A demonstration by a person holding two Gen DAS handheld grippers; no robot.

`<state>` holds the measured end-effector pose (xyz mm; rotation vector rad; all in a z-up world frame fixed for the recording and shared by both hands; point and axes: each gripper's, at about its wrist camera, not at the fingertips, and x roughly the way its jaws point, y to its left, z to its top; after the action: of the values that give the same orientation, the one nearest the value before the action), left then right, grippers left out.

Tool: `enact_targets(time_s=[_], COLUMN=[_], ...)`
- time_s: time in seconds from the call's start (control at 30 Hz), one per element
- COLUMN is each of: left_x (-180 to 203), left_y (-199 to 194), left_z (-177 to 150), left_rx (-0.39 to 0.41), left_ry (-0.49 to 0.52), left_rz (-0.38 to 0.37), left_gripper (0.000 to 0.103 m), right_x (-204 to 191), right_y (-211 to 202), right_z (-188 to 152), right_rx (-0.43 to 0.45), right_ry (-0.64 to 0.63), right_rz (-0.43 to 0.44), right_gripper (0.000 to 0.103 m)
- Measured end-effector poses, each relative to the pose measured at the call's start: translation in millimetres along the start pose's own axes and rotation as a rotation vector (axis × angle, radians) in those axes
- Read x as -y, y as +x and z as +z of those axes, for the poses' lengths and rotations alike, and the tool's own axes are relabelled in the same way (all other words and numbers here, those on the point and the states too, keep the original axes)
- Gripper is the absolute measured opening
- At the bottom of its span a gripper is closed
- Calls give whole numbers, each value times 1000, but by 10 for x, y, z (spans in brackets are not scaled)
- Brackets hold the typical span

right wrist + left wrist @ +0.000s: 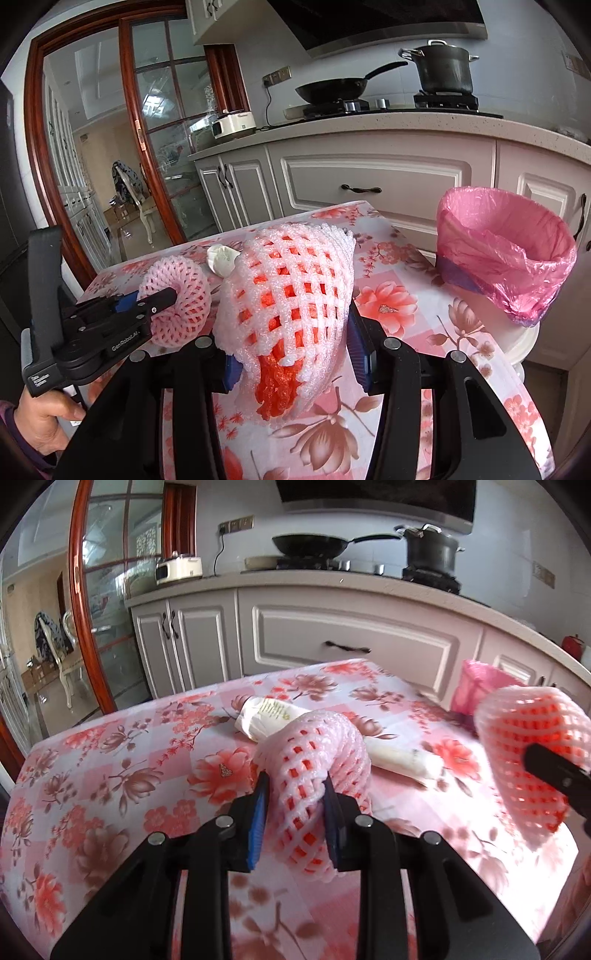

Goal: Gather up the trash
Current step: 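Carry both held pink foam nets over the pink bin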

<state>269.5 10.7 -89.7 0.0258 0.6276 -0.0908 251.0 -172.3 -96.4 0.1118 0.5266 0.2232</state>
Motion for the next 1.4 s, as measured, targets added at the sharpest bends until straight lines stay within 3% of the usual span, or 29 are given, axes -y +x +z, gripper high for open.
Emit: enact_targets(time_s=[0.4, 0.7, 1.1, 1.4], left_x=[263, 490, 912, 1210], left_y=[-947, -1358, -1329, -1066], left_z=[-126, -116, -28, 166], left_rx=[145, 226, 237, 241], left_ry=[17, 33, 92, 121], left_rz=[-46, -90, -156, -207], left_gripper=[26, 26, 27, 27], right_x=[-185, -189, 76, 564], right_y=[-543, -779, -893, -899], right_z=[-92, -53, -24, 48], right_rx=[65, 109, 133, 141], right_ry=[-54, -66, -25, 22], right_rz=[-22, -41, -85, -186], right_gripper=[46, 46, 46, 46])
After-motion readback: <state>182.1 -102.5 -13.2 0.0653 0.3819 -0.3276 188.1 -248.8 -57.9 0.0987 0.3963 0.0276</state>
